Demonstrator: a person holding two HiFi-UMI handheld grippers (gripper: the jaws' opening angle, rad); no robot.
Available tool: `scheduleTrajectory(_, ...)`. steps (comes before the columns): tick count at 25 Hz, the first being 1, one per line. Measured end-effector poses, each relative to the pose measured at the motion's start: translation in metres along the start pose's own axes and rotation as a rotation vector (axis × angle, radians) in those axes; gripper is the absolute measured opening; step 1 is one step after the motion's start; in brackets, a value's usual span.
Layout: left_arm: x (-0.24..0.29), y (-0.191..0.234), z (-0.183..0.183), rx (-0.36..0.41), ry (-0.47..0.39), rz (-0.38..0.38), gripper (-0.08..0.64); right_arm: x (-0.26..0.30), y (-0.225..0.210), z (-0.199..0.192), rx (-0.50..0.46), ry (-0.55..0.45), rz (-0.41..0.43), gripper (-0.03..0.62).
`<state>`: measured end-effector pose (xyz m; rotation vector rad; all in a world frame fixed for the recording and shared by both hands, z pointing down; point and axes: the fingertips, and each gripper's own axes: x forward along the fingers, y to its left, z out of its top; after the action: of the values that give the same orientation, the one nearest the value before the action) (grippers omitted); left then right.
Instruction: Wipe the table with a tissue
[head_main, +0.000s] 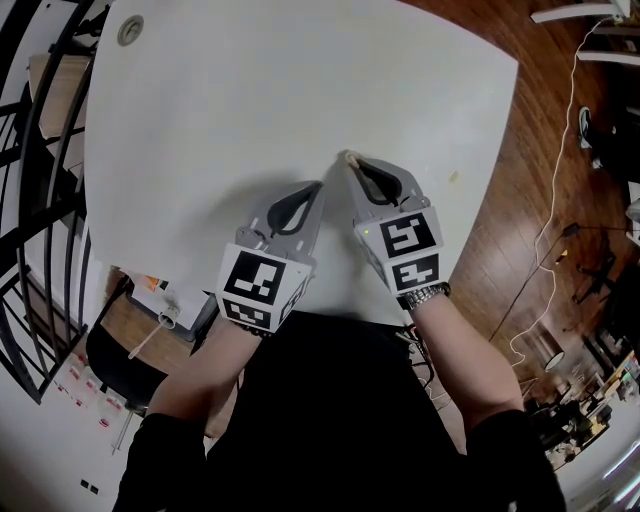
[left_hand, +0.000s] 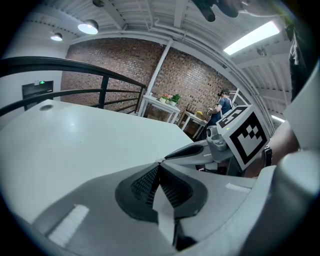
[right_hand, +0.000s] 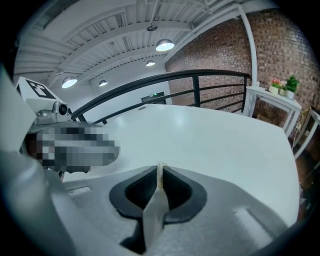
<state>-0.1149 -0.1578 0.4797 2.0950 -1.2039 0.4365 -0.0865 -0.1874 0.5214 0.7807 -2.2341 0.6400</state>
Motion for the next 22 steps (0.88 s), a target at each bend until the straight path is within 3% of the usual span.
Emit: scheduleTrajectory(22,0.007,-0.041,0.006,0.064,0.000,-0.063,0.009,-0.044,-0.025,-0.009,0.040,-0.048,-0.090,0.026)
